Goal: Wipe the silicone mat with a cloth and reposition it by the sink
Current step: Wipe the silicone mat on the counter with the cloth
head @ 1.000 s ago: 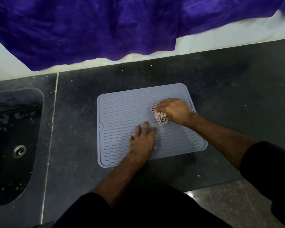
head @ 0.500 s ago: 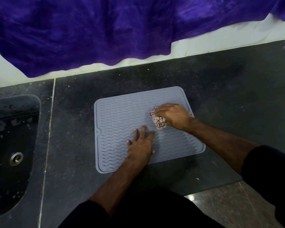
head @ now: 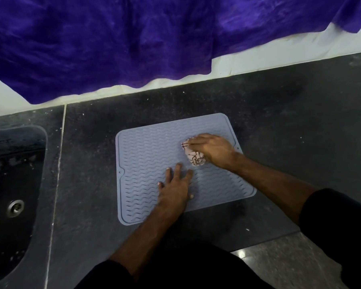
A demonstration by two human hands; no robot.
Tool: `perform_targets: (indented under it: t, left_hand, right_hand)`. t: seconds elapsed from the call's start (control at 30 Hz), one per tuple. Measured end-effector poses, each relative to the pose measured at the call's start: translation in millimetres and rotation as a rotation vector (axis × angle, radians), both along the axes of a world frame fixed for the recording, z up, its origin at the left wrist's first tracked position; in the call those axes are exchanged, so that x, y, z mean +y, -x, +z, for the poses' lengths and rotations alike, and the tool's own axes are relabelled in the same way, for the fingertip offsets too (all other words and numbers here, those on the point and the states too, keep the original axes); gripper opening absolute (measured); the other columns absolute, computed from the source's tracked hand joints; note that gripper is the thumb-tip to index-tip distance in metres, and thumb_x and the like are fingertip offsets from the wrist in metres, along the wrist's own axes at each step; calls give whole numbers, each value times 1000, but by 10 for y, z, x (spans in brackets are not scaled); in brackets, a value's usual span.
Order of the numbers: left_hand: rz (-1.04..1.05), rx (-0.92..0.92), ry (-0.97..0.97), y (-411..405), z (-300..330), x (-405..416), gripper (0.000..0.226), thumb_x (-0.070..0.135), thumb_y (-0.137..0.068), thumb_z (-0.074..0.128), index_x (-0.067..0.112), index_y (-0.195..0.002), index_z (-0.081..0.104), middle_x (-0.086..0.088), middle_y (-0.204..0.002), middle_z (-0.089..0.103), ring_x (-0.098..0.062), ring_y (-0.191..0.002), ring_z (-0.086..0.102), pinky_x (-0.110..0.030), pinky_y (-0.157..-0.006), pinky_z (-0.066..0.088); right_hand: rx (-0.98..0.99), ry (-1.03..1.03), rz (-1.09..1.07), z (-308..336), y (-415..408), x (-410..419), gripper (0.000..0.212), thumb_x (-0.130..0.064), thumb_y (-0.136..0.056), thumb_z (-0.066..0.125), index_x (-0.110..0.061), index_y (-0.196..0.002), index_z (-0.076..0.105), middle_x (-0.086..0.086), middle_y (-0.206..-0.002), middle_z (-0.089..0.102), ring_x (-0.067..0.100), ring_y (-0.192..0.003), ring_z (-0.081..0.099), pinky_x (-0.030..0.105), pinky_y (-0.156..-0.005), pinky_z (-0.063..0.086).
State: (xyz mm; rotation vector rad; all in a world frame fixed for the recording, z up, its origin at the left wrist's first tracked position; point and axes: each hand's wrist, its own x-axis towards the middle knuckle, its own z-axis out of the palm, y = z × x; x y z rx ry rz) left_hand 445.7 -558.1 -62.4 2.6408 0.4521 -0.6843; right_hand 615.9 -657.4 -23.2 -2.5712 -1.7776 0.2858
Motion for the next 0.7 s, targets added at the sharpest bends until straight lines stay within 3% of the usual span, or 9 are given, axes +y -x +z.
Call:
perform_targets:
  t: [0.13, 0.37, 0.47, 0.57, 0.7]
  left_hand:
    - [10, 5, 2, -3, 15, -4, 88, 37, -89, 63, 38, -152, 1, 4, -158, -24, -33, -145, -18, -64, -111, 8]
    - [6, 12, 18, 2, 88, -9, 84, 35, -90, 62, 38, -152, 4, 2, -159, -22, -33, -145, -18, -64, -112, 9]
    - [17, 29, 12, -19, 100, -16, 84, 35, -91, 61, 36, -152, 3, 2, -159, -20, -33, -145, -17, -64, -112, 10]
    - [31, 33, 20, -25, 94, -22, 87, 35, -91, 61, 34, -153, 0, 1, -160, -17, -33, -145, -16, -64, -112, 9]
    - [10, 2, 13, 31, 28, -11, 85, 36, -92, 59, 36, -152, 0, 3, -159, -21, -32, -145, -18, -62, -113, 6]
  right_hand:
    - [-22, 41, 45, -110, 102, 77, 48, -21, -93, 53, -28, -139, 44, -6, -153, 34, 22, -141, 26, 33, -116, 17]
    - [-44, 33, -16, -8, -108, 20, 44, -21, -87, 60, -20, -130, 55, 3, -137, 55, 25, -128, 45, 34, -107, 33]
    - [40, -47, 48, -29, 25, 119, 43, -19, -90, 58, -21, -133, 53, 0, -143, 49, 25, -134, 39, 35, -112, 28]
    - [53, 0, 88, -97, 130, 175, 41, -25, -96, 48, -28, -137, 48, -7, -149, 39, 18, -141, 28, 31, -116, 17]
    - [72, -18, -13, -67, 34, 96, 41, -27, -94, 52, -23, -135, 51, -2, -144, 48, 20, -136, 37, 31, -114, 22]
